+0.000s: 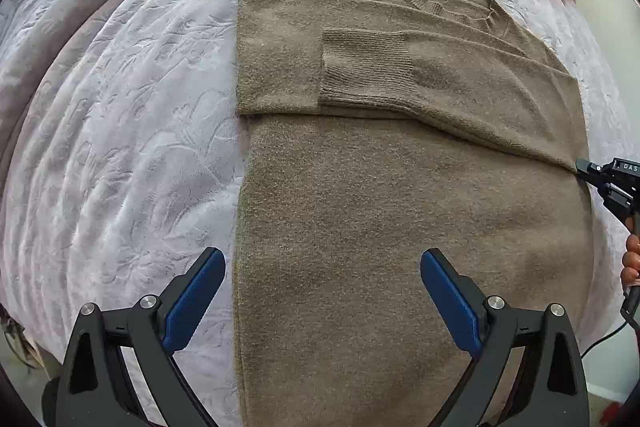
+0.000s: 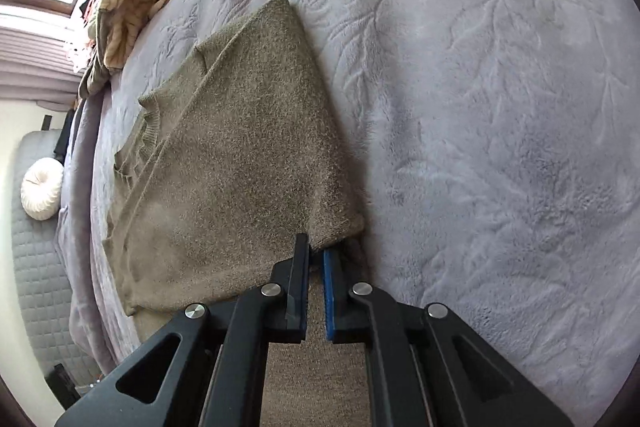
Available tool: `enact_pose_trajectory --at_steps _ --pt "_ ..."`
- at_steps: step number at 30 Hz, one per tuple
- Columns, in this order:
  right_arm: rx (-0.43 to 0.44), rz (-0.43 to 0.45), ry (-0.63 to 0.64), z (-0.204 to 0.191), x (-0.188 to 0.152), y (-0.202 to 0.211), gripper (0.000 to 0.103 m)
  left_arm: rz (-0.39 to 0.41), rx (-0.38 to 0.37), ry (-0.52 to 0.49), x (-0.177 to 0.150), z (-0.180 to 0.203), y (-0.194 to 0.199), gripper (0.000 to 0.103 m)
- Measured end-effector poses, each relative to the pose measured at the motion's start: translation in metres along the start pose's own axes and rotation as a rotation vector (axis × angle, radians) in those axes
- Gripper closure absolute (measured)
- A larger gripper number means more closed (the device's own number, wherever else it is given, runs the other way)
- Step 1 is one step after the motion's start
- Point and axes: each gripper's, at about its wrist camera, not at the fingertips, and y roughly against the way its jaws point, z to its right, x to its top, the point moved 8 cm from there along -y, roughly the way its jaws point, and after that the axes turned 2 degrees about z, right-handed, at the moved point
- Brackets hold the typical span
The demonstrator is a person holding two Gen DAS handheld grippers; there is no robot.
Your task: Fold small clothes
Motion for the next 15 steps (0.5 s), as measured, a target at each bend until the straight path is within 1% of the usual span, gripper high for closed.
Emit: enact_pose_trajectory --at_steps 6,9,11,13,15 --pt "-0.054 -0.034 0.088 -0.004 -0.017 0.021 0.094 0.002 -0.019 -0.003 0.000 0.008 0.005 0.005" --pt "-0.064 -0.039 0.088 0.000 -0.028 0.031 0.085 0.008 -0.026 -0.003 0.000 0.010 0.009 0.005" --pt "-0.053 -0.042 0.072 0.002 -0.036 0.037 0.075 0.012 -0.029 -0.010 -0.001 0.011 0.012 0.005" --pt "-0.046 -0.044 0.070 0.001 -0.046 0.042 0.072 0.016 -0.032 -0.019 -0.002 0.011 0.016 0.005" --pt "-0.048 -0.049 0.075 0.000 -0.054 0.045 0.072 0.016 -0.034 -0.025 -0.003 0.011 0.019 0.005"
